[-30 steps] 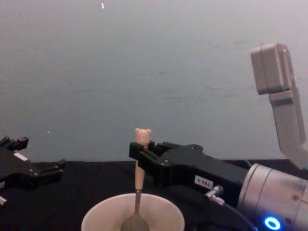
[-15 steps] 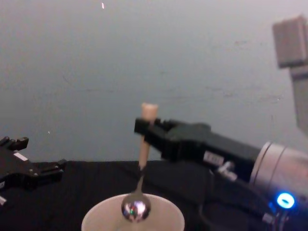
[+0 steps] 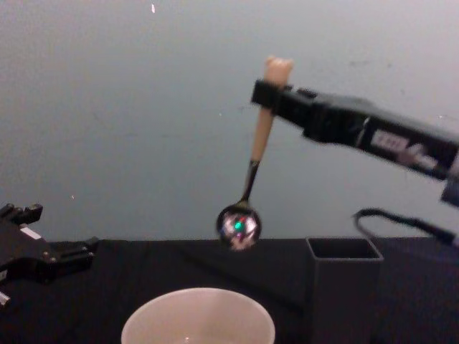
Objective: Pick up the stirring spoon with one hand, stir inside the cup, then place it back in its original position.
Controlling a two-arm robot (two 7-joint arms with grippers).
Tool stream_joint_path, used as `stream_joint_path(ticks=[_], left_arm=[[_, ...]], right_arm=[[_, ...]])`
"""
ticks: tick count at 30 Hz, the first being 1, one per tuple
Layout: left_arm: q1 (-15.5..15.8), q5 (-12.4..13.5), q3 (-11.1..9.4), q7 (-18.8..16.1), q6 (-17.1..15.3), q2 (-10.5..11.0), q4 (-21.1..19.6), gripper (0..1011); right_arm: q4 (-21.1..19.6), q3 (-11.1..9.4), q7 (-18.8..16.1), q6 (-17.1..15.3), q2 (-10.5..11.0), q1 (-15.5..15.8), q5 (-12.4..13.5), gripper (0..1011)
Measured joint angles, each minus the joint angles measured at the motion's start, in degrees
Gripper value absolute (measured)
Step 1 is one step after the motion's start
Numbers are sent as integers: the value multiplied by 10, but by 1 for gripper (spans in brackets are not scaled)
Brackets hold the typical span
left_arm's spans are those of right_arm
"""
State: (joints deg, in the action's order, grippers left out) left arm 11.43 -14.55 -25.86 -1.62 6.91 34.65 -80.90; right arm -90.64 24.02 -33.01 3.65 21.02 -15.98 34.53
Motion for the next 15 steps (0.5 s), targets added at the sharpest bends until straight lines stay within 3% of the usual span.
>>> stream_joint_path(ticks=[15], left_arm=[[0,0,0,0,0,0,0,1001]], right_arm=[[-9,-34,2,-5,50,-12,48,188]])
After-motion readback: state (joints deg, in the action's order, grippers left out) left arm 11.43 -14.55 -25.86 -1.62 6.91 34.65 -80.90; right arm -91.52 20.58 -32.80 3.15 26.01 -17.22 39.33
